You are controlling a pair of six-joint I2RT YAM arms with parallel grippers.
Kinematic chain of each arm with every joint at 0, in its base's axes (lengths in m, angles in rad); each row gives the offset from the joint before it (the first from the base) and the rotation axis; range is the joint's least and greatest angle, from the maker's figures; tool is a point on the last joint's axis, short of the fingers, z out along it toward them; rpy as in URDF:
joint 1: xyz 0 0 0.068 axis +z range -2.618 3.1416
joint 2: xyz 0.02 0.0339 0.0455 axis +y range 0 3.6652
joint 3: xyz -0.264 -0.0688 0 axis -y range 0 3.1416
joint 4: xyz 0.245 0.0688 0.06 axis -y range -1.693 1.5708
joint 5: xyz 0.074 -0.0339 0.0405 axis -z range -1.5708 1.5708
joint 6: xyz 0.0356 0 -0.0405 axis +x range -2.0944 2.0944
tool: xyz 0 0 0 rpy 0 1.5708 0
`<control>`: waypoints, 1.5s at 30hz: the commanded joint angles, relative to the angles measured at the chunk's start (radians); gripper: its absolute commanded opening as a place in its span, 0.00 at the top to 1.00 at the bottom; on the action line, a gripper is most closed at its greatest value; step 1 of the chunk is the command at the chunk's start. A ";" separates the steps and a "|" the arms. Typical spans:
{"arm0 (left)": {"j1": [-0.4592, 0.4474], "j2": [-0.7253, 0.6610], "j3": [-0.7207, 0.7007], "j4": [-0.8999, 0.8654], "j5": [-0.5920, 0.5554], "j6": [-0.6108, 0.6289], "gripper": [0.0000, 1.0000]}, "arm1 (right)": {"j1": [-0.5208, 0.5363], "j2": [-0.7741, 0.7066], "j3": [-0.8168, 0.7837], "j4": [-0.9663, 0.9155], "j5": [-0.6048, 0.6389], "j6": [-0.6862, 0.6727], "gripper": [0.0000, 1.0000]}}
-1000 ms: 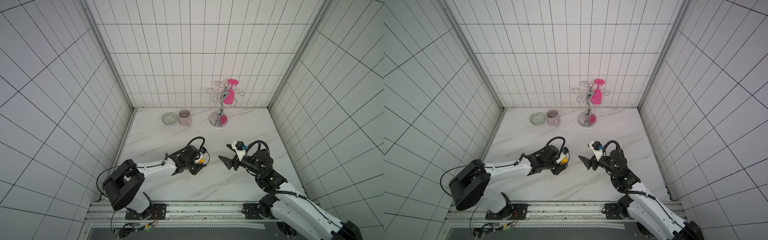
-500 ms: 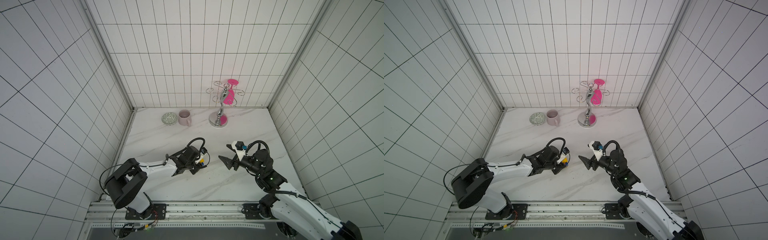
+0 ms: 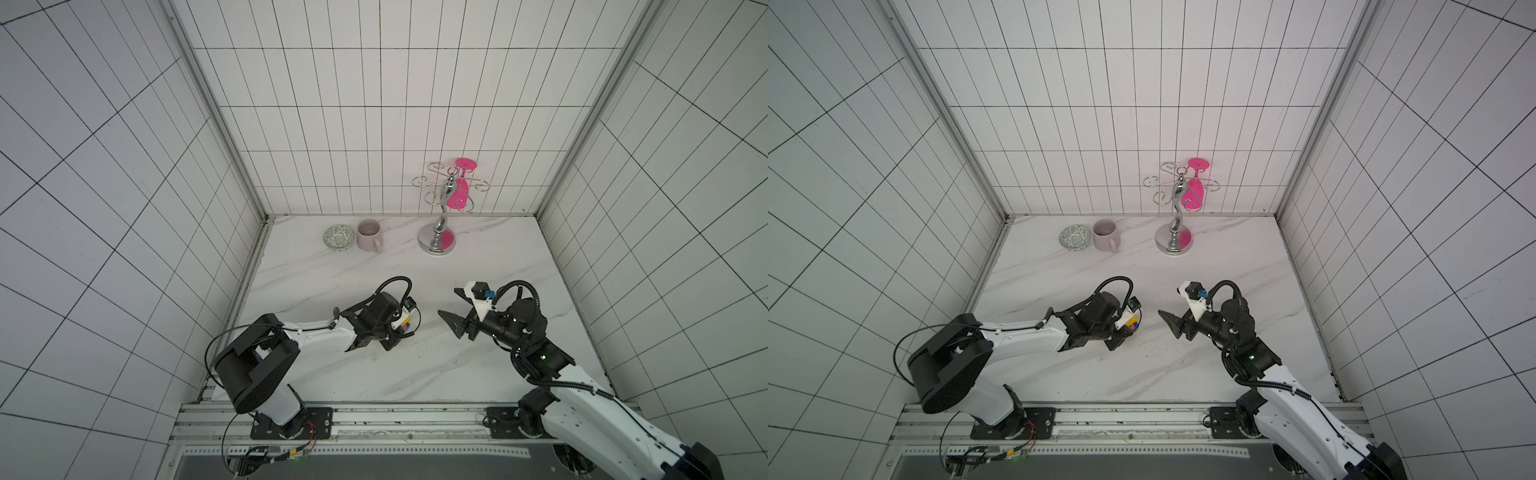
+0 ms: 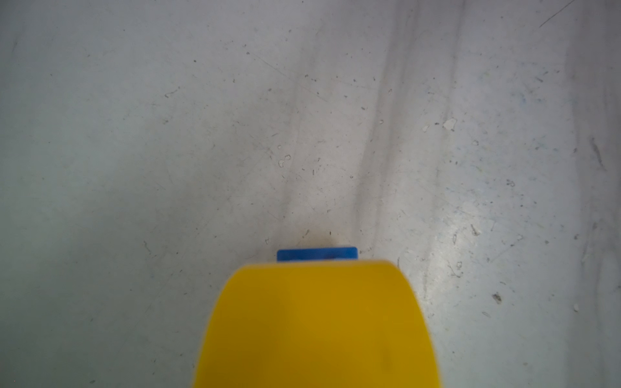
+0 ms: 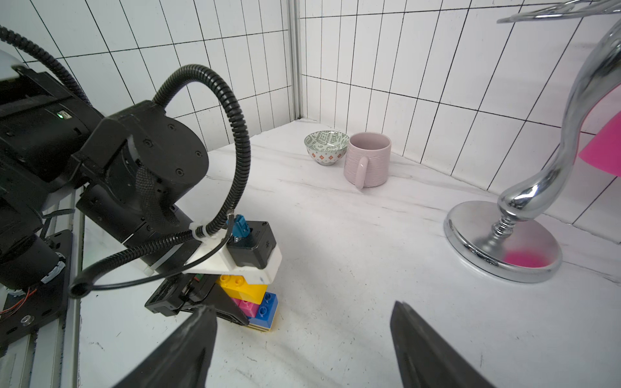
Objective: Assemble the letter s with lego
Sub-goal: Adjust the lego brick at the center of the board.
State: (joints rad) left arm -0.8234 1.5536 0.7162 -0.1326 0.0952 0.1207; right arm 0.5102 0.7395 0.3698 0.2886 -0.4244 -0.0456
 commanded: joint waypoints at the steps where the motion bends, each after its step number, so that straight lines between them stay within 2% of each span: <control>1: 0.000 0.019 0.029 -0.007 0.002 -0.006 0.72 | -0.007 -0.015 -0.014 0.020 -0.001 0.004 0.16; 10: 0.001 -0.002 0.073 -0.050 0.004 0.005 0.74 | -0.009 -0.008 -0.012 0.023 -0.004 0.006 0.16; 13: 0.012 -0.005 0.088 -0.061 0.037 -0.007 0.75 | -0.009 -0.011 -0.013 0.022 -0.002 0.005 0.16; 25: 0.083 0.003 0.139 -0.064 0.341 -0.189 0.75 | -0.010 -0.035 -0.001 -0.017 0.024 0.006 0.16; 33: 0.164 0.090 0.187 -0.107 0.566 -0.381 0.72 | -0.015 -0.019 0.067 -0.130 0.047 -0.011 0.16; 45: 0.236 0.193 0.220 -0.084 0.706 -0.478 0.68 | -0.018 0.000 0.104 -0.175 0.054 -0.010 0.16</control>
State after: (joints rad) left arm -0.6029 1.7256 0.9047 -0.2451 0.7395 -0.3218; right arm 0.5034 0.7391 0.4347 0.1295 -0.3790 -0.0528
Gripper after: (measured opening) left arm 0.317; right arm 0.843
